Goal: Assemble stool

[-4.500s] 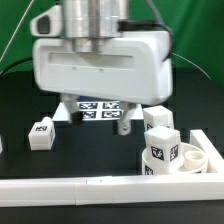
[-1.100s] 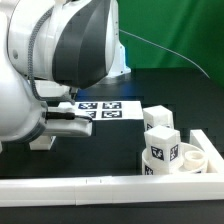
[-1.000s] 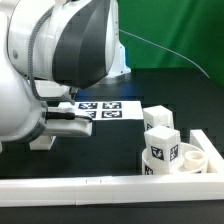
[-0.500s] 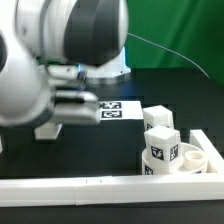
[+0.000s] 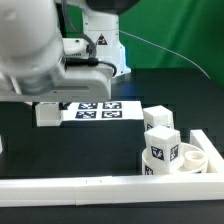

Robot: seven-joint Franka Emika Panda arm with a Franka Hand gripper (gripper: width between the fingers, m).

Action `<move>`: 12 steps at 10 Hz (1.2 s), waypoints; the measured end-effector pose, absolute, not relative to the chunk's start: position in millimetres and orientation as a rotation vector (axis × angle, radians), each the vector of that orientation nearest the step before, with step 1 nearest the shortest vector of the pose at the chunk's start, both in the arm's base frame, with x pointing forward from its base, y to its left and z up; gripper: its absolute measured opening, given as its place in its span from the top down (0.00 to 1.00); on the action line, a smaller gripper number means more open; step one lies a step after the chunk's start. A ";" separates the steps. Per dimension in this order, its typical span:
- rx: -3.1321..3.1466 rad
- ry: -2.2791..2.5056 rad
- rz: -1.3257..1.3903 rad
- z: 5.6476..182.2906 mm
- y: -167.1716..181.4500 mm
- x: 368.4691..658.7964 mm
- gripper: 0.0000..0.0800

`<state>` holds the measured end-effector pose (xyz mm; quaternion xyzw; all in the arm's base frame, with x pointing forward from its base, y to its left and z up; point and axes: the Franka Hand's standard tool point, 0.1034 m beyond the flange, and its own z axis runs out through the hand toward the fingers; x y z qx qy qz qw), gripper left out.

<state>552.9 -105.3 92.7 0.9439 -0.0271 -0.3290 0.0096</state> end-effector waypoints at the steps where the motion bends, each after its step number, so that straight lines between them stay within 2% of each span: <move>1: 2.962 -0.098 -0.920 99.1 -89.8 555.3 0.58; 2: 2.974 -0.090 -0.865 117.8 -70.7 563.2 0.58; 3: 3.001 -0.113 -0.709 145.7 -51.5 586.2 0.58; 4: 3.018 -0.151 -0.580 164.5 -35.0 599.5 0.58; 9: 3.078 -0.146 -0.057 164.1 -26.5 620.4 0.58; 11: 3.091 -0.271 0.130 176.7 23.9 634.9 0.58; 12: 3.096 -0.308 0.227 177.2 49.9 641.7 0.58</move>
Offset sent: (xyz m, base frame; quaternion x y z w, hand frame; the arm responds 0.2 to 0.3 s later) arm 0.0436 0.0736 0.0770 0.0265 0.1835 0.0857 0.9789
